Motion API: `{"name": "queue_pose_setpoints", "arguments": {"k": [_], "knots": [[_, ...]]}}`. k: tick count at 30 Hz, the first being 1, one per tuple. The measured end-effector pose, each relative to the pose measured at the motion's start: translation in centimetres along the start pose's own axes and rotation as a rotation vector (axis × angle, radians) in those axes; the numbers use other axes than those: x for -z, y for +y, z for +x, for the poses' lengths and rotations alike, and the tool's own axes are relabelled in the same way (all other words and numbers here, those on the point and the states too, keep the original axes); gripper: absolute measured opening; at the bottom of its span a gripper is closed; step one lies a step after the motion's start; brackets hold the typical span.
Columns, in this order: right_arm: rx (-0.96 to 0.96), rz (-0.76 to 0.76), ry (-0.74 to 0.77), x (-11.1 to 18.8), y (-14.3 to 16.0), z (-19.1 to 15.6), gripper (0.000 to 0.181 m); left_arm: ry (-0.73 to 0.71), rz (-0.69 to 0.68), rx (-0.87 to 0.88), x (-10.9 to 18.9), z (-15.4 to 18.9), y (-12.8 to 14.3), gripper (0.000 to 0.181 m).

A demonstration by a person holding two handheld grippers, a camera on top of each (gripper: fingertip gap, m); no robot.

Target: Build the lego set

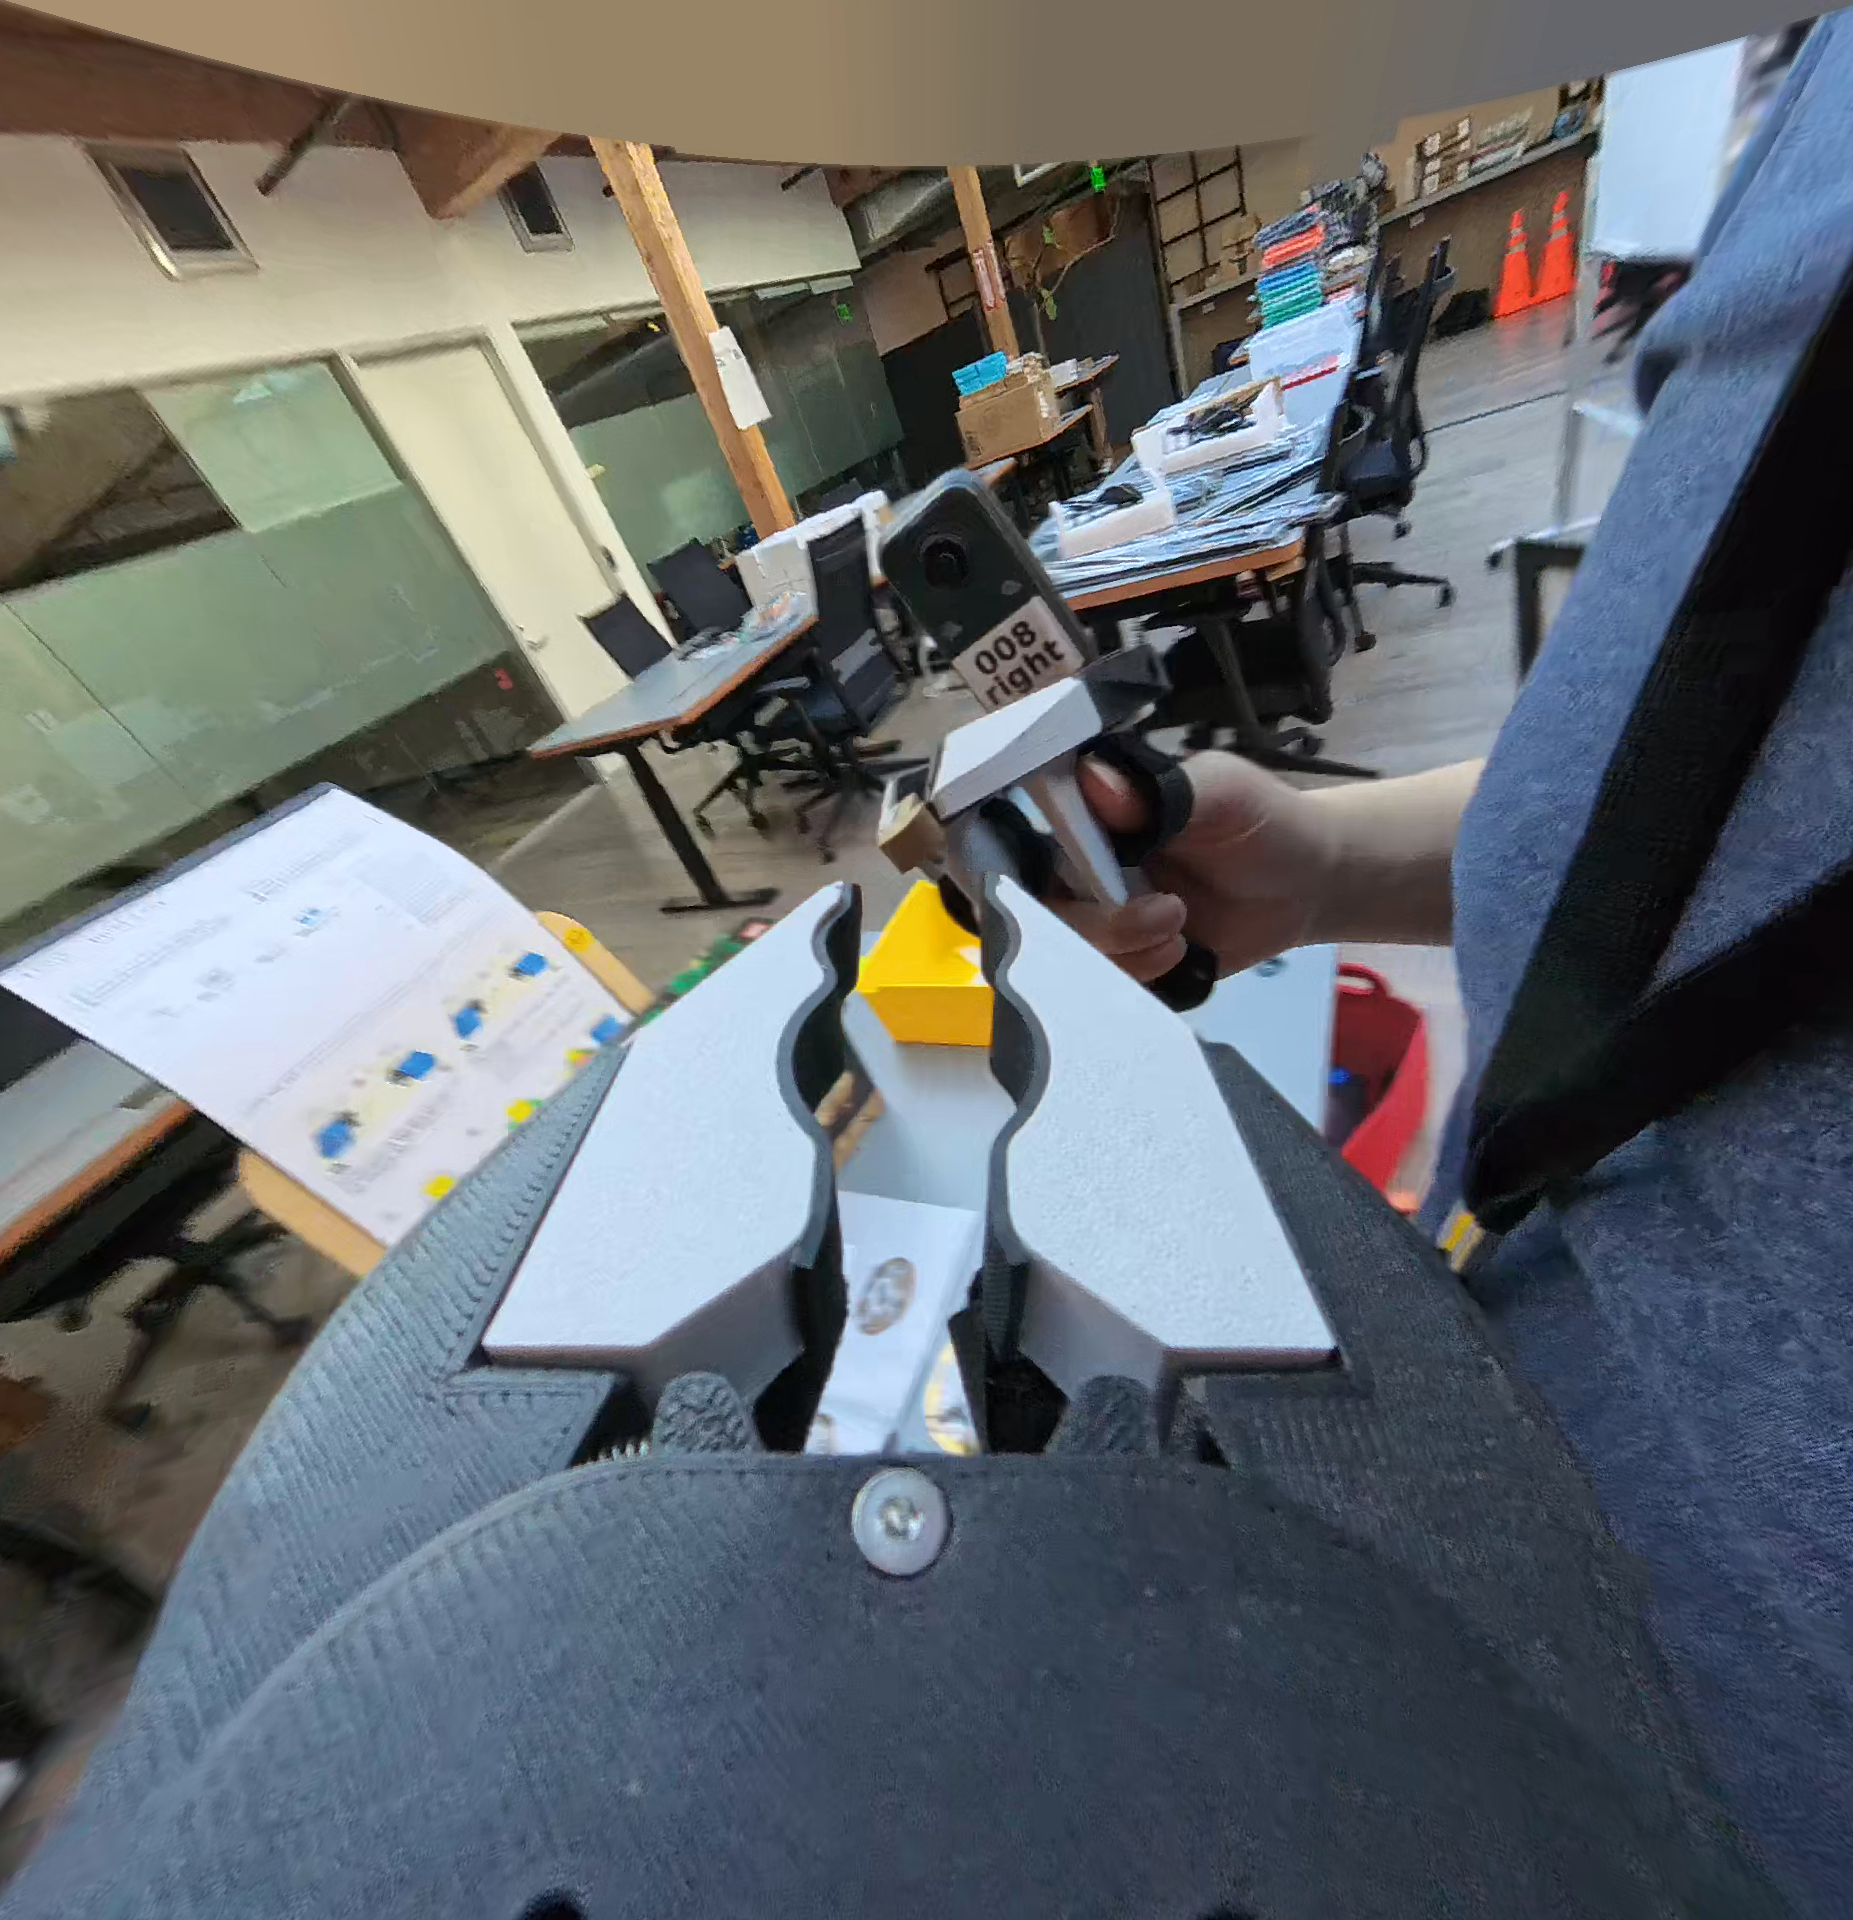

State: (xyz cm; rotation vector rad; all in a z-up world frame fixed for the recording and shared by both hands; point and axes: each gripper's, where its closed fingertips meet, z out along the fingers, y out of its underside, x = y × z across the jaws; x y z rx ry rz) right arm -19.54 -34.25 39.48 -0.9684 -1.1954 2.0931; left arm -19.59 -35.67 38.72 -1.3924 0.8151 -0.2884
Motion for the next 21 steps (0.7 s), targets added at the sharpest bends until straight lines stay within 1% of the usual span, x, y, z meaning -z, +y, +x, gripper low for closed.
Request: {"name": "queue_pose_setpoints", "arguments": {"k": [2, 3, 4, 5, 7, 9, 11, 12, 14, 16, 19, 21], "knots": [[0.044, -0.001, 0.004, 0.1, 0.1, 0.0, 0.007, 0.07, -0.005, 0.149, -0.4, 0.3, 0.3, 0.03], [0.059, -0.006, 0.005, 0.1, 0.3, 0.1, 0.007, 0.097, 0.002, 0.211, -0.5, 0.3, 0.3, 0.032], [0.071, -0.011, 0.001, 0.1, 0.4, 0.1, 0.007, 0.12, 0.02, 0.259, -0.5, 0.3, 0.0, 0.031], [0.083, -0.012, -0.005, 0.1, 0.5, -0.1, 0.007, 0.131, 0.042, 0.294, -0.5, 0.2, -0.3, 0.026], [0.112, -0.01, -0.007, 0.2, 0.5, -0.2, 0.007, 0.147, 0.079, 0.317, -0.3, 0.1, -0.8, 0.013], [0.132, -0.019, -0.002, 0.2, 0.7, -0.3, 0.007, 0.137, 0.076, 0.309, -0.3, -0.2, -0.8, 0.014], [0.145, -0.026, -0.002, 0.3, 0.8, -0.4, 0.007, 0.137, 0.06, 0.31, -0.3, -0.2, -0.5, 0.02], [0.153, -0.027, 0.0, 0.3, 0.8, -0.4, 0.007, 0.151, 0.056, 0.32, -0.3, -0.1, -0.4, 0.019], [0.177, -0.041, 0.0, 0.2, 0.8, -0.5, 0.007, 0.191, 0.047, 0.375, -0.1, 0.0, -0.2, 0.01], [0.219, -0.061, 0.006, 0.2, 0.8, -0.7, 0.007, 0.206, 0.065, 0.483, 0.1, -0.7, -0.3, 0.008], [0.281, -0.12, 0.008, 0.1, 1.2, -0.8, 0.007, 0.295, 0.112, 0.684, 0.7, -1.3, -0.8, 0.014], [0.317, -0.161, 0.009, -0.1, 1.6, -0.9, 0.007, 0.352, 0.1, 0.774, 0.7, -1.2, -0.7, 0.012]]}}
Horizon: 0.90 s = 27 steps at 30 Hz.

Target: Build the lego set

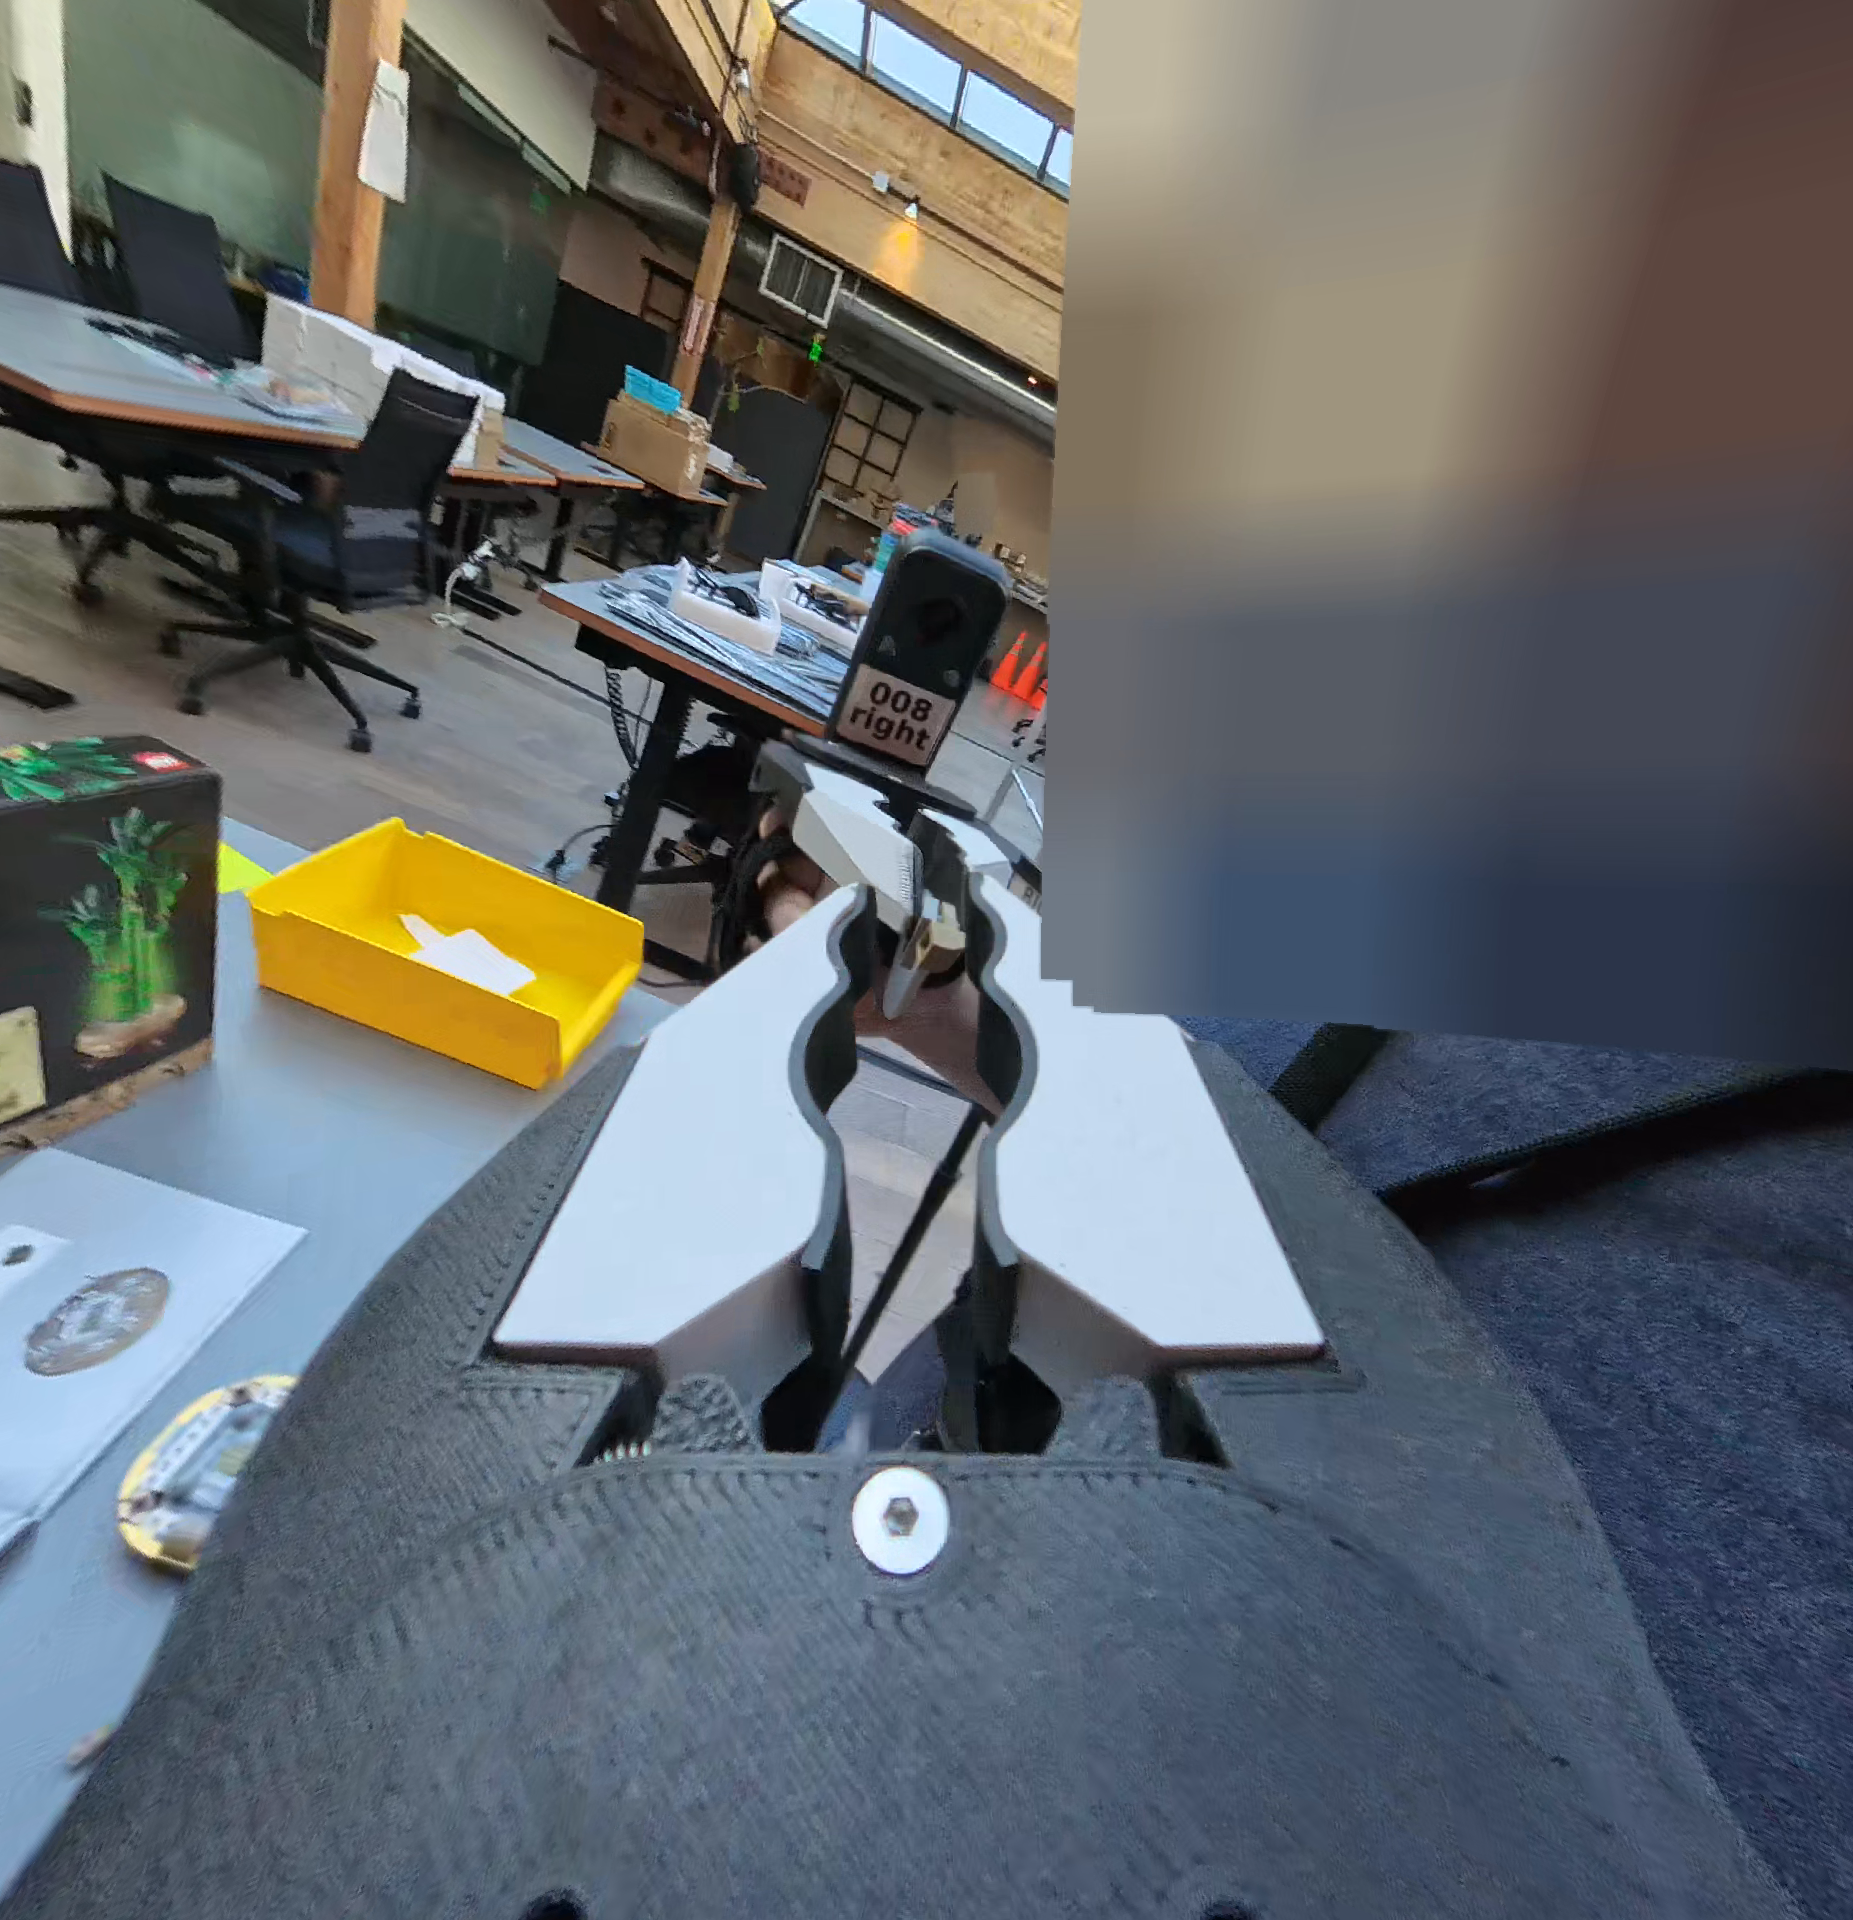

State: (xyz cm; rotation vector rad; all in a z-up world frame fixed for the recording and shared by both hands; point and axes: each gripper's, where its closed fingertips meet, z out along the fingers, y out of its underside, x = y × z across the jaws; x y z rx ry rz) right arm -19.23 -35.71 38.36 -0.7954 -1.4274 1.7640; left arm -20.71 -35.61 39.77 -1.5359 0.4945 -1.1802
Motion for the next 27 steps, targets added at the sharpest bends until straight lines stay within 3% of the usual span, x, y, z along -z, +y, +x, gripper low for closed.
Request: {"name": "queue_pose_setpoints", "arguments": {"k": [5, 19, 27], "knots": [[0.043, -0.052, 0.007, -0.4, 0.7, -0.1, 0.008, 0.019, -0.104, 0.105, -0.7, -0.6, 2.0, 0.0], [0.009, -0.065, 0.007, -0.1, 1.7, -0.1, 0.007, 0.067, -0.125, 0.151, -0.8, -0.5, 2.9, 0.0], [-0.013, -0.047, -0.004, 0.0, 1.7, 0.0, 0.007, -0.054, -0.12, 0.159, -0.1, -3.0, 3.0, 0.0]]}}
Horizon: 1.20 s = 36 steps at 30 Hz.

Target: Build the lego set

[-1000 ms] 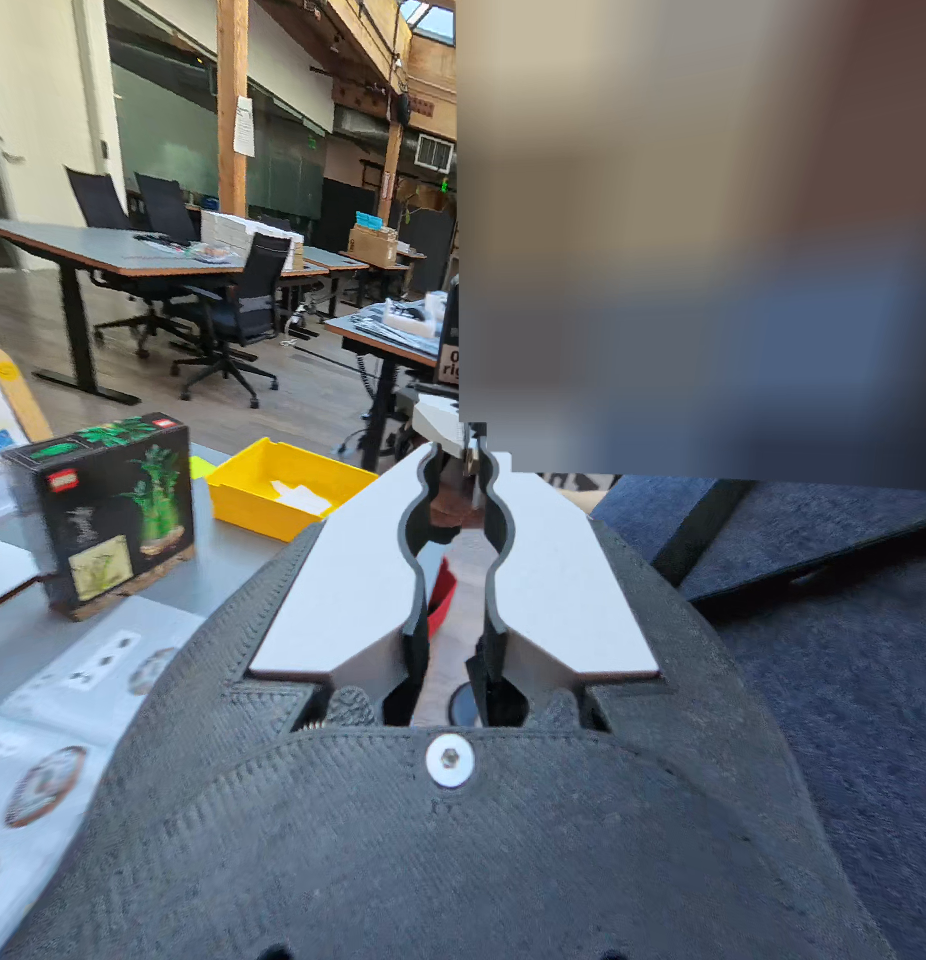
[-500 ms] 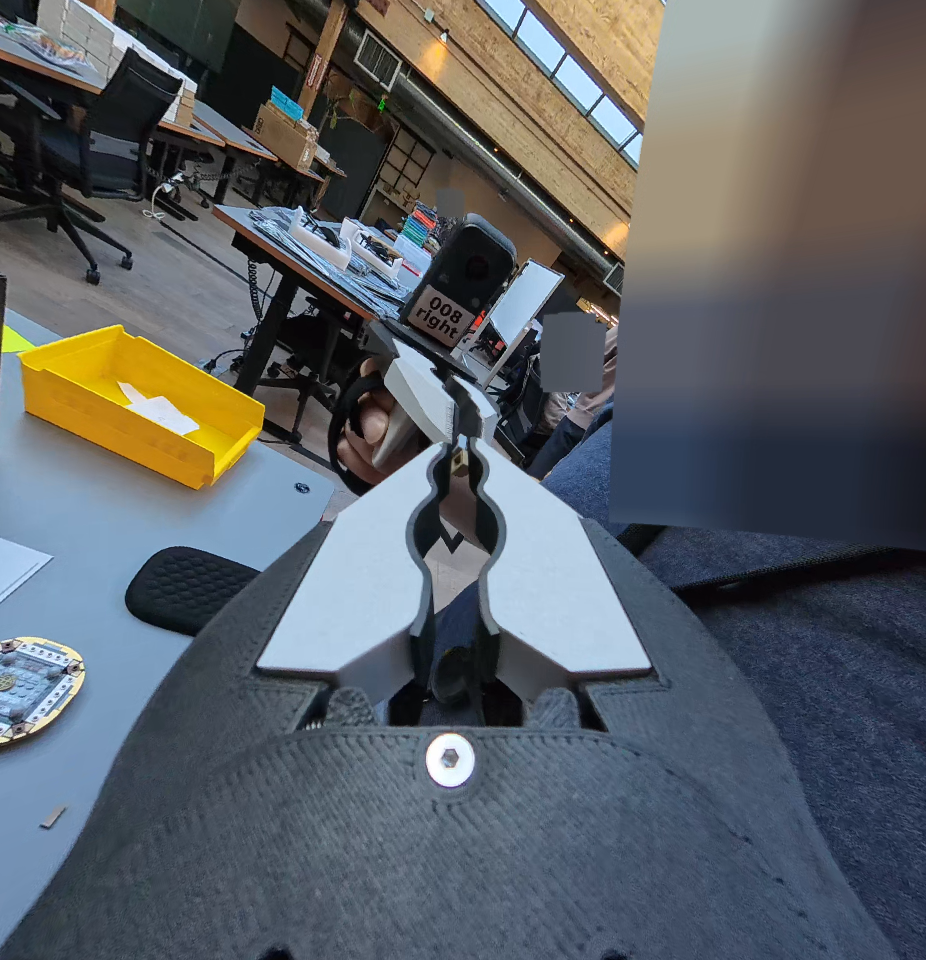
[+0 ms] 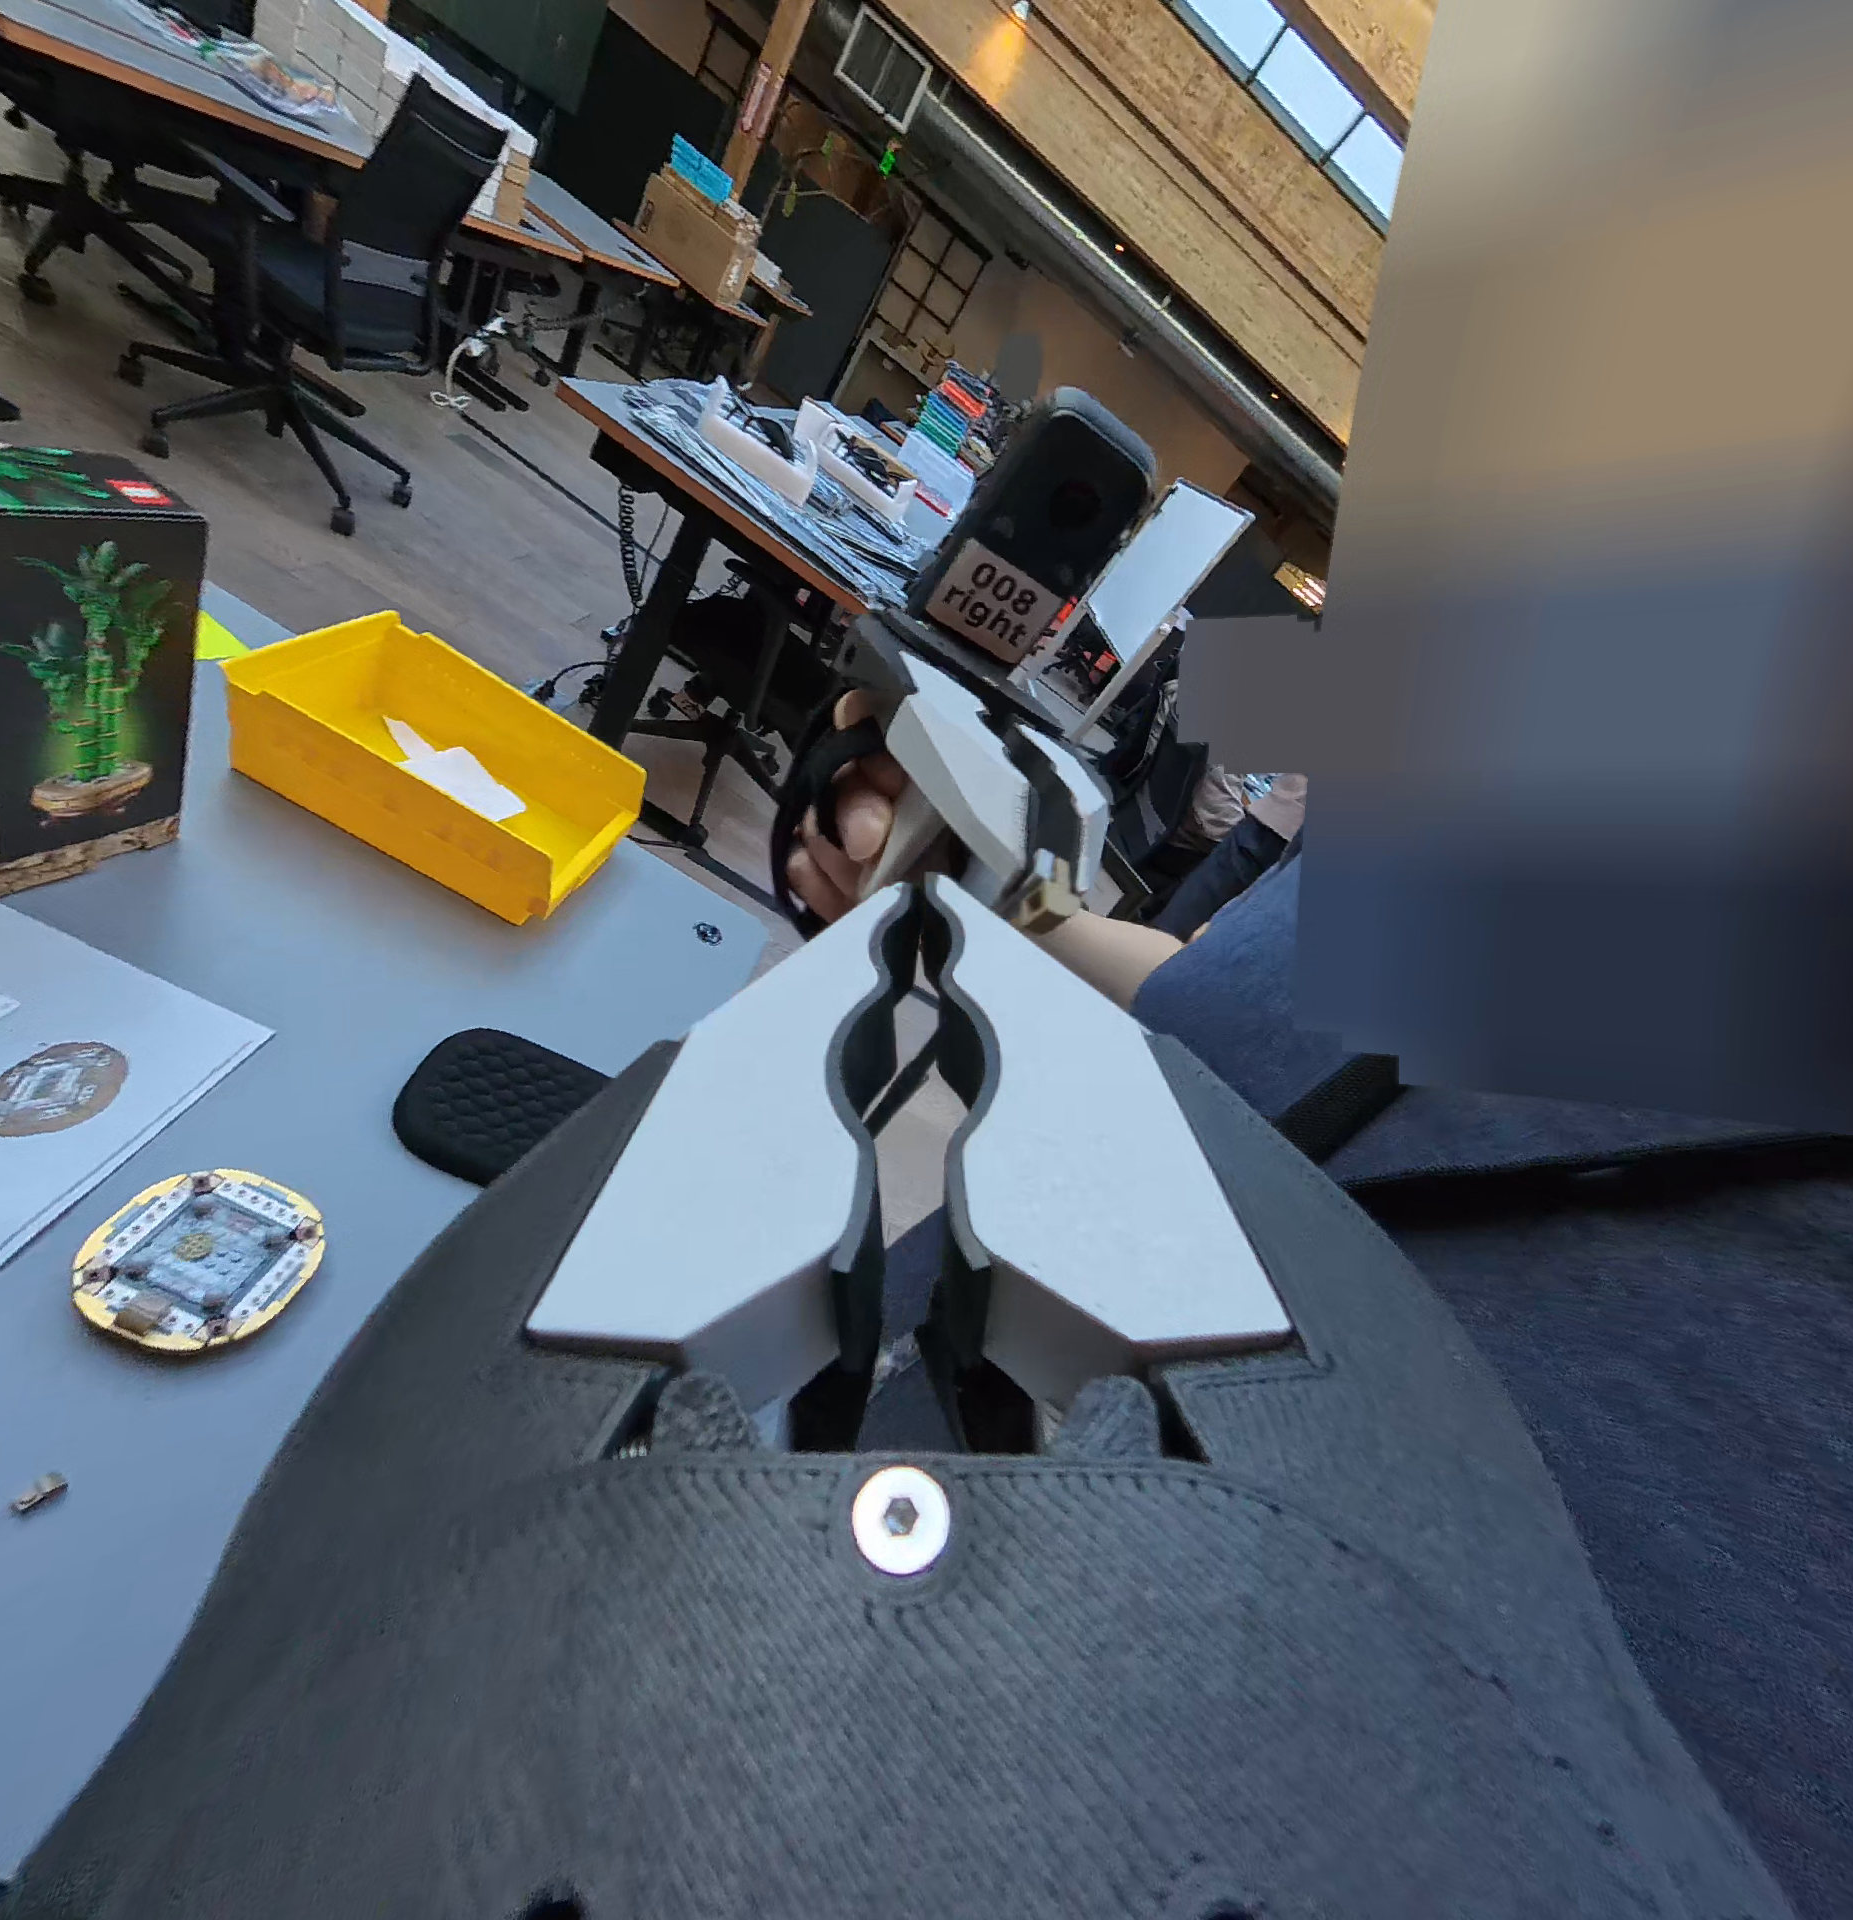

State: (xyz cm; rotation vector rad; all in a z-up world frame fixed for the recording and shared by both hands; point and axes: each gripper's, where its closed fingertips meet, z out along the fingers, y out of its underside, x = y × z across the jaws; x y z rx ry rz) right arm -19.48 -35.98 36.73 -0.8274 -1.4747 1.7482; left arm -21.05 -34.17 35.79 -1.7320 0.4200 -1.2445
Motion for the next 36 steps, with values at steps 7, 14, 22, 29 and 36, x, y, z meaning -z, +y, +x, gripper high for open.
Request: {"name": "queue_pose_setpoints", "arguments": {"k": [7, 14, 22, 29, 36], "knots": [[-0.063, 0.027, 0.022, 0.9, 0.0, 0.9, 0.007, -0.448, -0.223, -0.061, 4.1, -6.8, 6.0, 0.017], [-0.146, 0.076, -0.044, -0.1, 0.0, 1.0, 0.007, -0.057, 0.004, -0.241, 0.2, 2.2, 0.7, 0.03], [-0.174, 0.096, -0.074, -0.3, -0.4, 0.8, 0.007, -0.042, -0.025, -0.361, -0.5, 2.7, -0.2, 0.013], [-0.182, 0.116, -0.065, -0.1, -0.3, 0.8, 0.007, -0.054, -0.036, -0.397, -0.9, 2.3, 0.1, 0.01], [-0.18, 0.114, -0.073, -0.1, -0.5, 1.1, 0.007, -0.053, -0.023, -0.406, -1.0, 2.2, -0.1, 0.01]]}}
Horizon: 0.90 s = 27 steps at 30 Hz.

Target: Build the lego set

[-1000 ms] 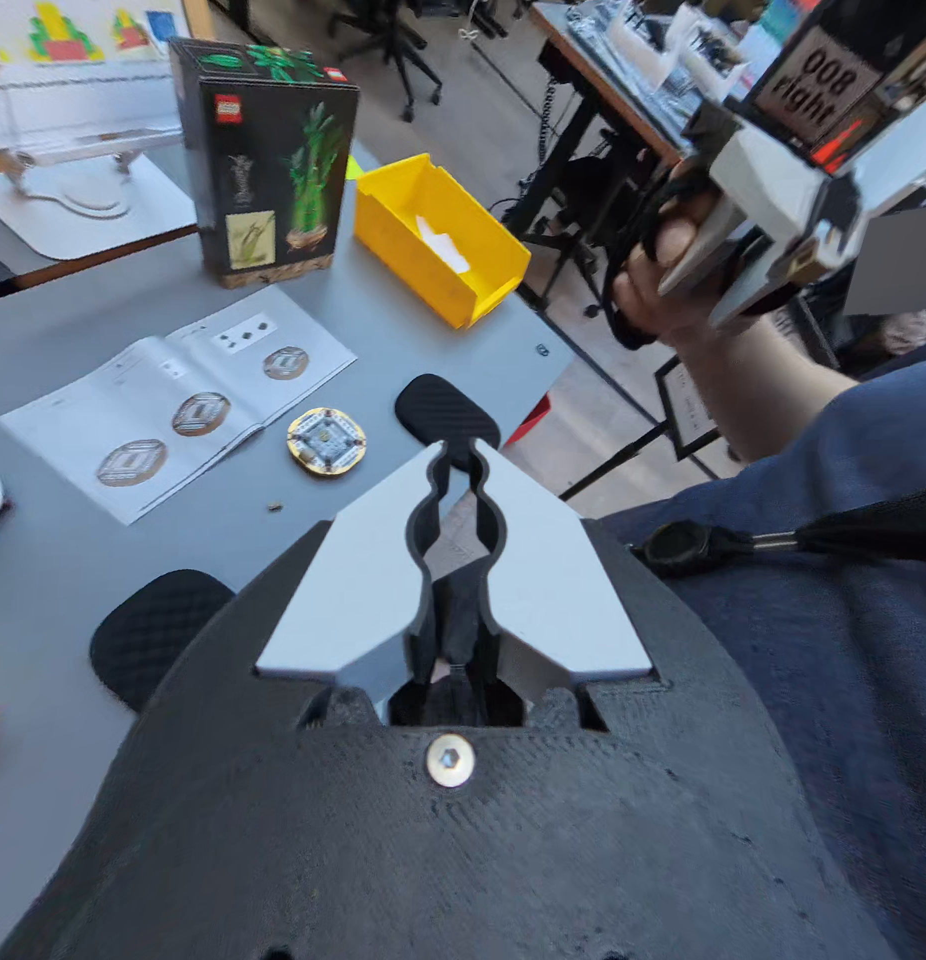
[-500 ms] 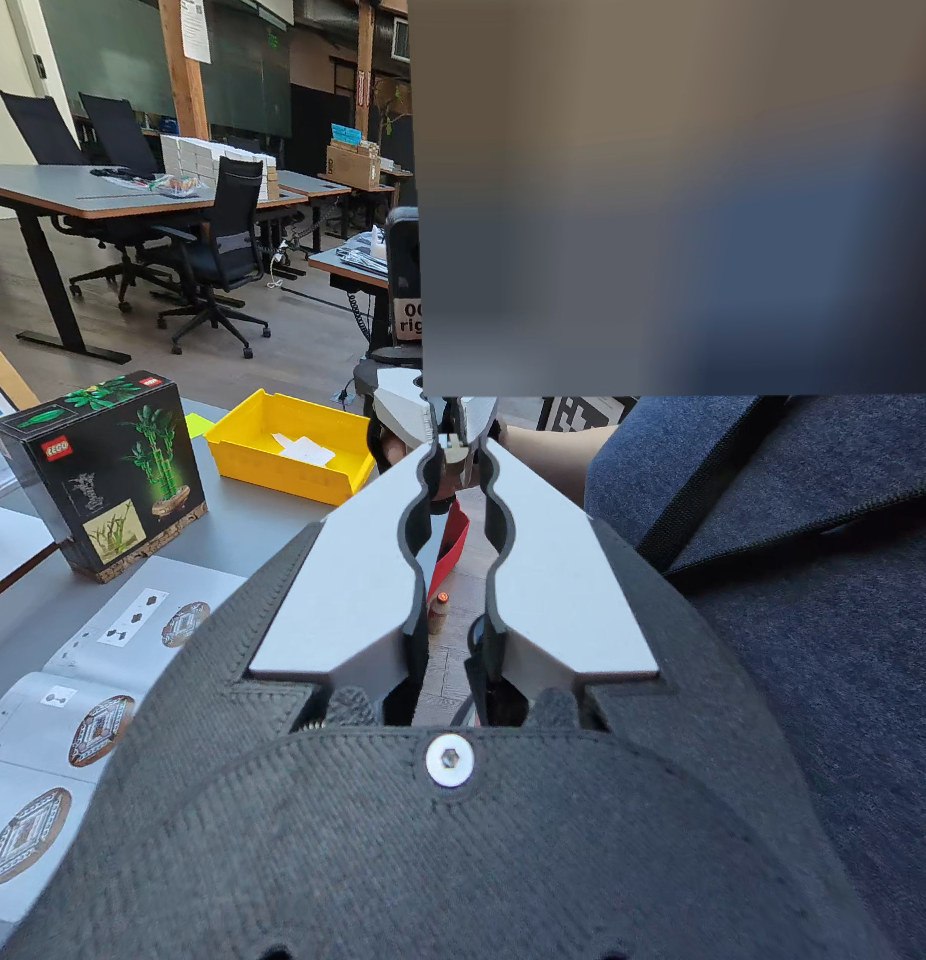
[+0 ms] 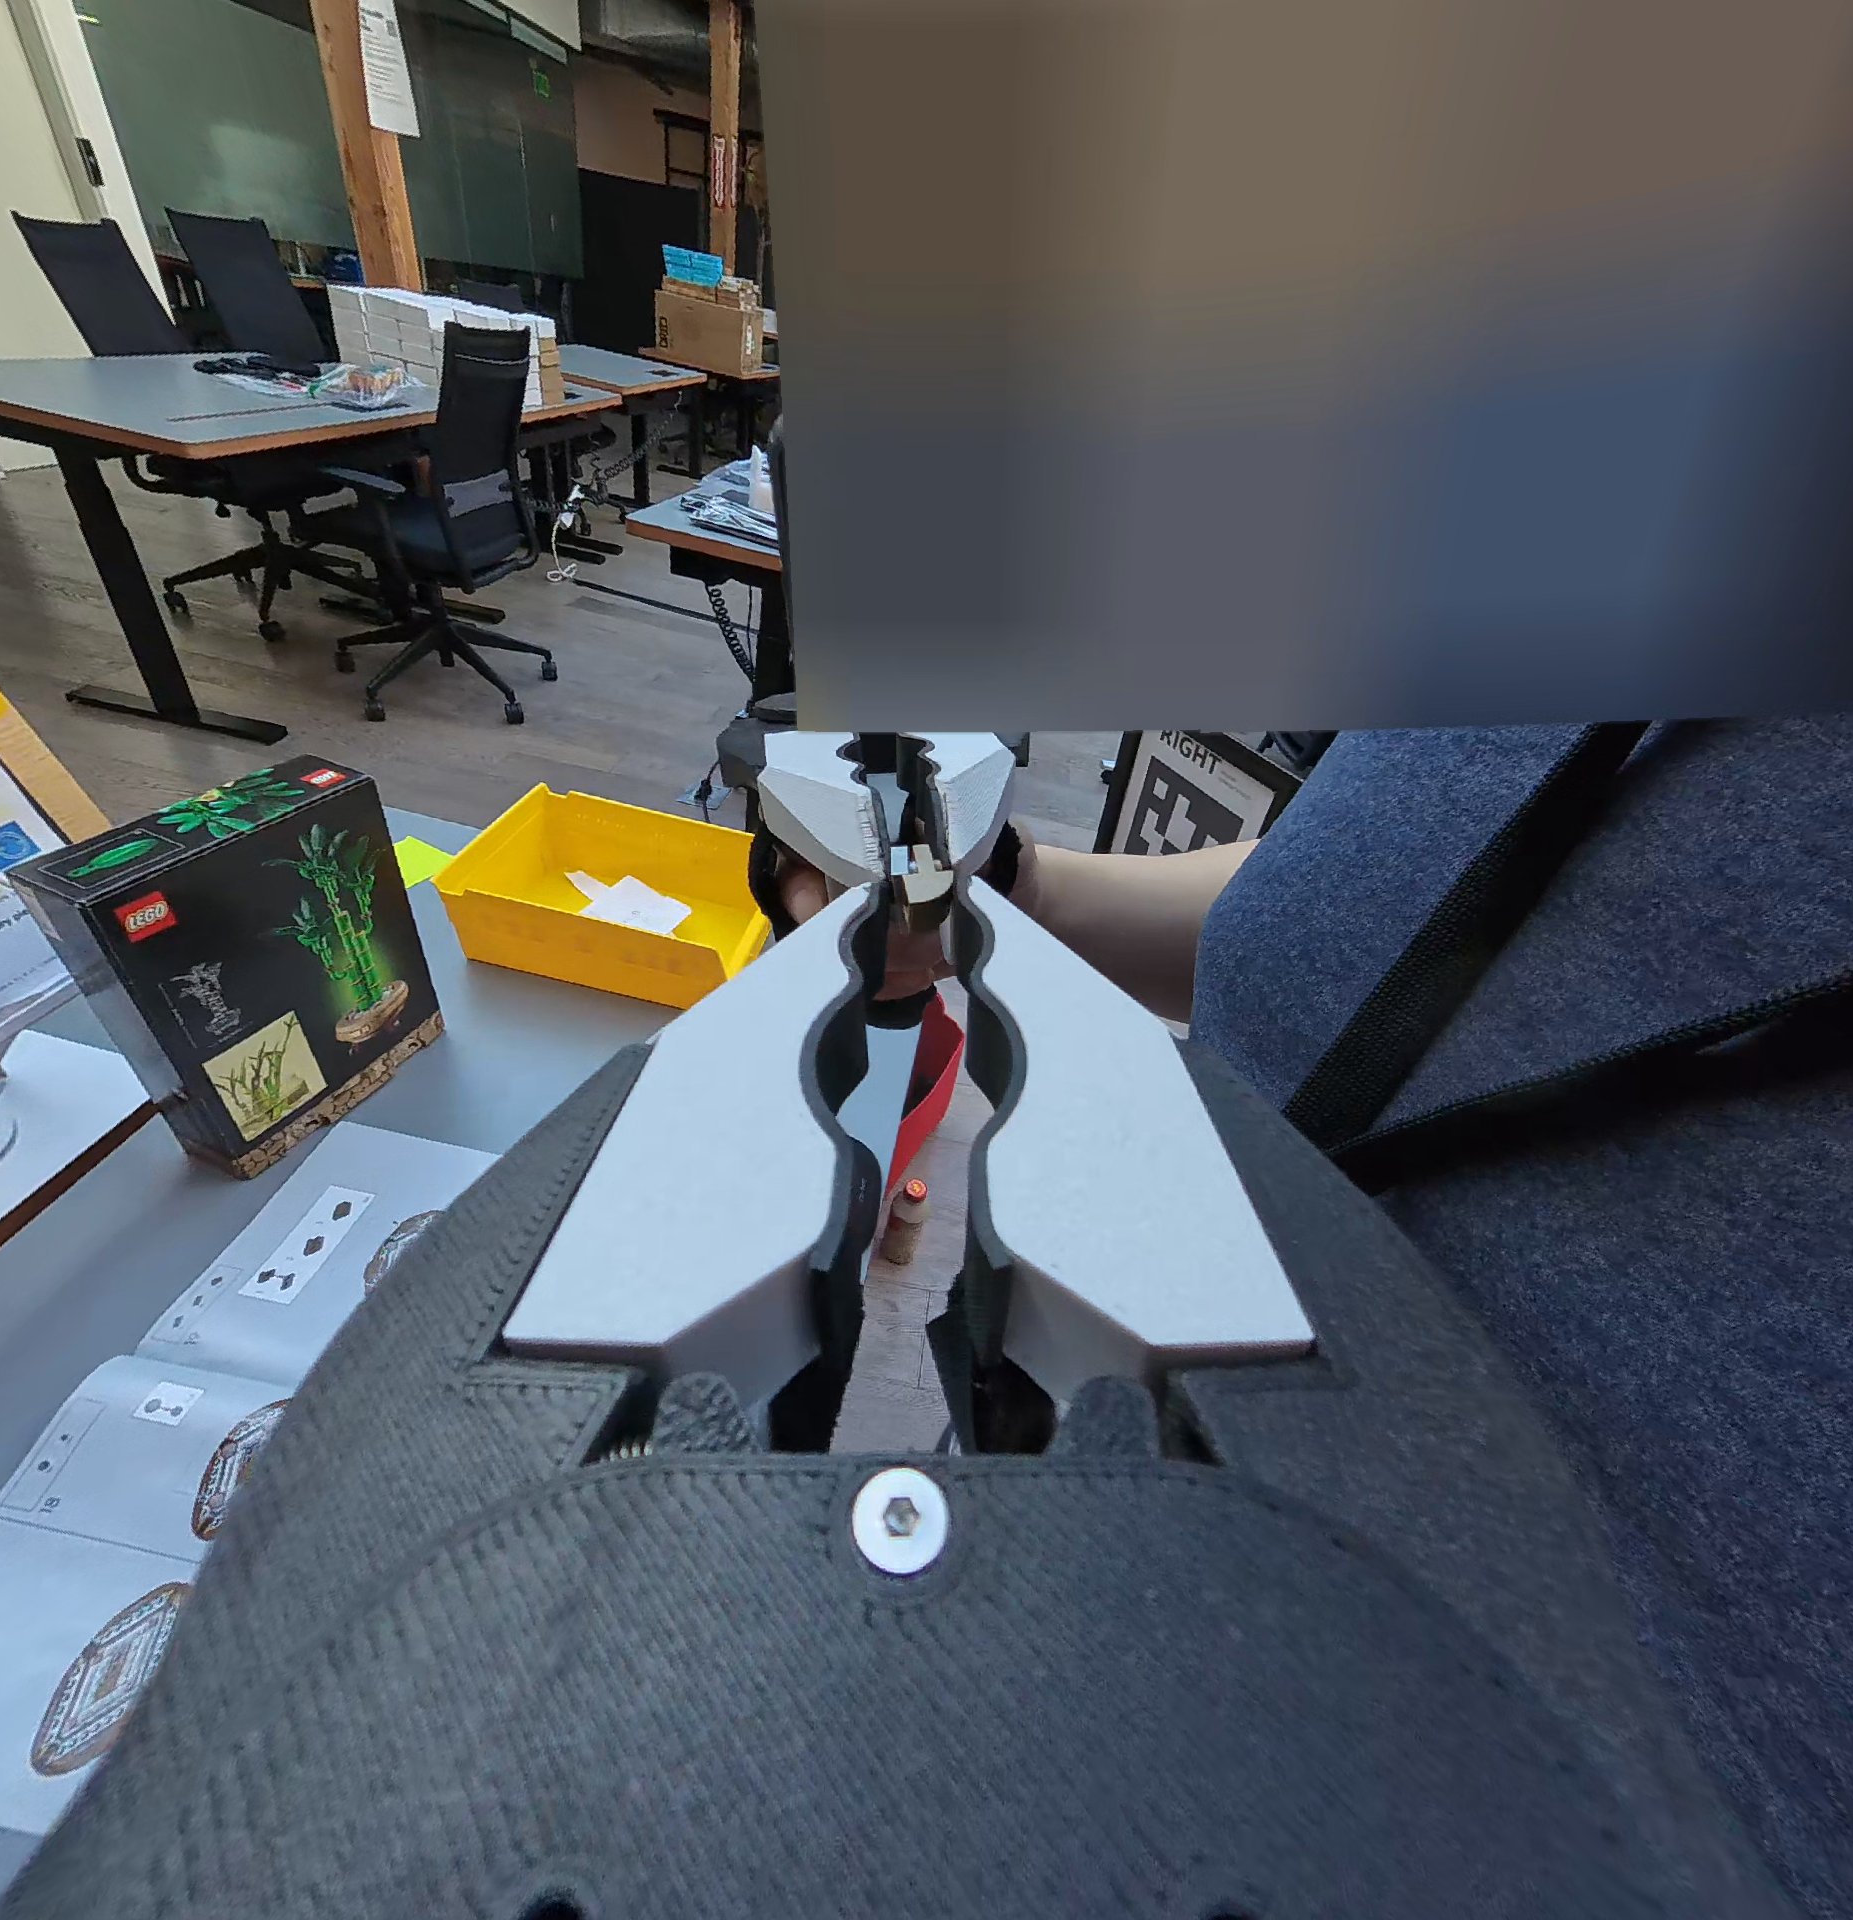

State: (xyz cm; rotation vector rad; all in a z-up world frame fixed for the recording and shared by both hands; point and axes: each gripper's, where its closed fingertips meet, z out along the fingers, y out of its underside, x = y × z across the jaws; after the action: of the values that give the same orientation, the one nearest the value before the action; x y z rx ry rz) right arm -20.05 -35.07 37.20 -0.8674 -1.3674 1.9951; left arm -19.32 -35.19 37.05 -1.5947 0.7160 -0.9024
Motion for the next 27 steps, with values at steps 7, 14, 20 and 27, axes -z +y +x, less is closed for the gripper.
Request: {"name": "queue_pose_setpoints", "arguments": {"k": [7, 14, 20, 27], "knots": [[-0.012, 0.009, -0.015, 0.18, -0.25, 0.2, 0.007, -0.005, 0.017, -0.01, -0.13, -0.19, -0.26, 0.008], [0.001, 0.001, -0.02, 0.1, -0.39, 0.3, 0.007, -0.024, 0.041, 0.02, -0.06, -0.75, -0.42, 0.018], [0.01, -0.012, -0.009, 0.17, -0.44, 0.45, 0.007, -0.022, 0.044, -0.018, -0.11, -0.56, -0.51, 0.011], [0.017, -0.041, -0.002, 0.05, 0.13, 0.3, 0.007, -0.005, 0.041, -0.022, 0.07, -0.34, -0.56, 0.008]]}}
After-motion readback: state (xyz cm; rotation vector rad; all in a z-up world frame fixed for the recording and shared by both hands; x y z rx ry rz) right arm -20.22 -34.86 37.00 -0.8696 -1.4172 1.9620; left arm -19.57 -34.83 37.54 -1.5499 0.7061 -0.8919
